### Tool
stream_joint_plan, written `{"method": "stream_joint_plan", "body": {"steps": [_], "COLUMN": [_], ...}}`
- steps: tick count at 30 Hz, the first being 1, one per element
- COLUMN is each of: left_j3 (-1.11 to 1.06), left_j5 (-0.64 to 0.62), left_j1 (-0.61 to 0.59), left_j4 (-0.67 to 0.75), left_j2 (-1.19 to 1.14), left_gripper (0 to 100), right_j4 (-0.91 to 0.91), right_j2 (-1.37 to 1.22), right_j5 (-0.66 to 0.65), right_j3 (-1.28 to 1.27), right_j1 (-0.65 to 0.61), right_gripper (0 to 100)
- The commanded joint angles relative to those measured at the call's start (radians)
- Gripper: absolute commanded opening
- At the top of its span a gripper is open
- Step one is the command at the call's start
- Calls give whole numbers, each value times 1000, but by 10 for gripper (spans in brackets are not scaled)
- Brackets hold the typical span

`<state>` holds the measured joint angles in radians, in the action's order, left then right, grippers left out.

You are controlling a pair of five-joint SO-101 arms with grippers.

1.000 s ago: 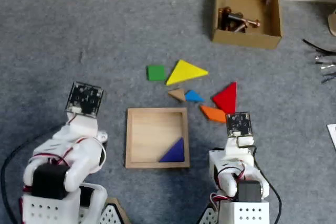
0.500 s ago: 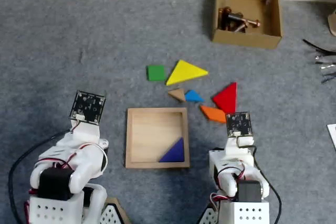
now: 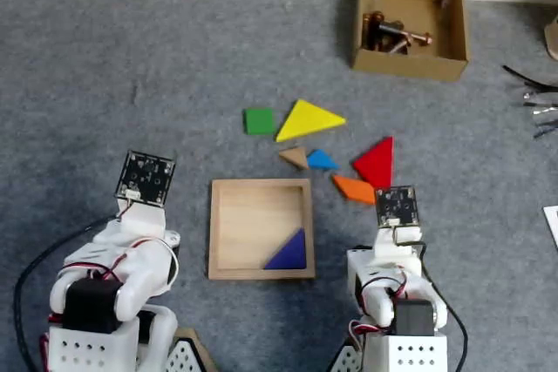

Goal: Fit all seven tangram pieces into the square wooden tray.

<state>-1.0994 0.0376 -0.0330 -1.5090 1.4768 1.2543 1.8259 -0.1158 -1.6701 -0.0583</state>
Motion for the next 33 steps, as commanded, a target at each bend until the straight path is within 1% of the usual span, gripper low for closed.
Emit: {"method": "stream_joint_plan", "body": {"steps": [1, 4, 6, 17, 20, 23, 29, 33], "left_j3": [-8, -68, -97, -108, -108, -119, -237, -245], "left_j5": [0, 0, 2, -3, -28, -28, -26, -25], "left_j1": [-64, -101, -99, -104, -104, -104, -102, -104], "left_j4": [20, 81, 101, 124, 124, 120, 107, 106], "left_j2": [12, 12, 12, 13, 16, 91, 367, 332], "left_gripper": [7, 6, 6, 5, 5, 5, 5, 5], "right_j4": [-7, -7, -7, -7, -7, -7, -7, -7], "right_j2": [13, 13, 13, 13, 13, 13, 13, 13], "right_j5": [5, 5, 5, 5, 5, 5, 5, 5], "right_j3": [-122, -122, -122, -122, -122, -122, -122, -122], "right_j1": [-7, -7, -7, -7, -7, -7, -7, -7], "right_gripper": [5, 5, 5, 5, 5, 5, 5, 5]}}
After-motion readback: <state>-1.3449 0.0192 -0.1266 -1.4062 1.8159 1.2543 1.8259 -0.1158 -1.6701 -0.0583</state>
